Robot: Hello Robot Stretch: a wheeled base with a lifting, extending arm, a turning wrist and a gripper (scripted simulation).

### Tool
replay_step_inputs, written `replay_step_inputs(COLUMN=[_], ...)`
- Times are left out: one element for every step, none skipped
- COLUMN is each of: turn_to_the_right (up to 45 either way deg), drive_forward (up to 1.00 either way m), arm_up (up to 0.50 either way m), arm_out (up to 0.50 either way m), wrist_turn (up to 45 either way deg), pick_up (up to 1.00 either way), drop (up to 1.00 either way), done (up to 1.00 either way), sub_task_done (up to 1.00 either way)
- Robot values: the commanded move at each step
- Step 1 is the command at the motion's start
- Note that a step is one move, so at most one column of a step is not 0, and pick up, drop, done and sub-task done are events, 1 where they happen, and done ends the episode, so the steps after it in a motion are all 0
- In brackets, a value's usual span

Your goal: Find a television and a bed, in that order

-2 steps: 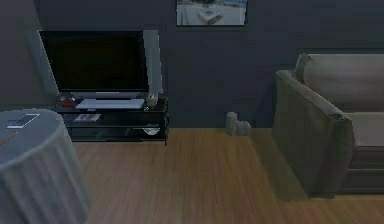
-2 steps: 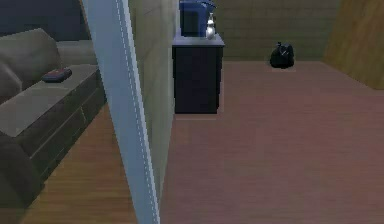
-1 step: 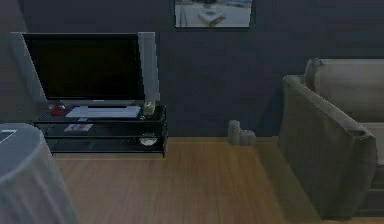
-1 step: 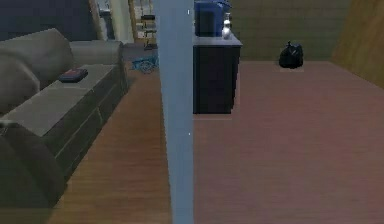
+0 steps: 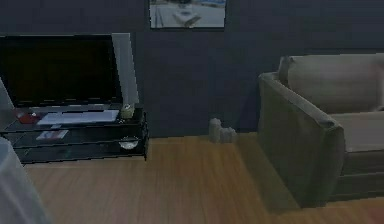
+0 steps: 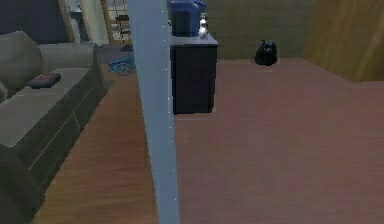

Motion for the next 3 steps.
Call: replay_step_inputs(turn_to_the_right=[0.0, 6.0, 0.0], drive_forward=[1.00, 0.00, 0.35], arm_up=[0.00, 0.00, 0.00], arm_out=[0.00, 0.00, 0.00], wrist_turn=[0.0, 0.0, 0.0], pick_up=[0.00, 0.00, 0.00], drop=[0.00, 0.00, 0.00], done=[0.00, 0.00, 0.00], sub_task_done=[0.00, 0.00, 0.00])
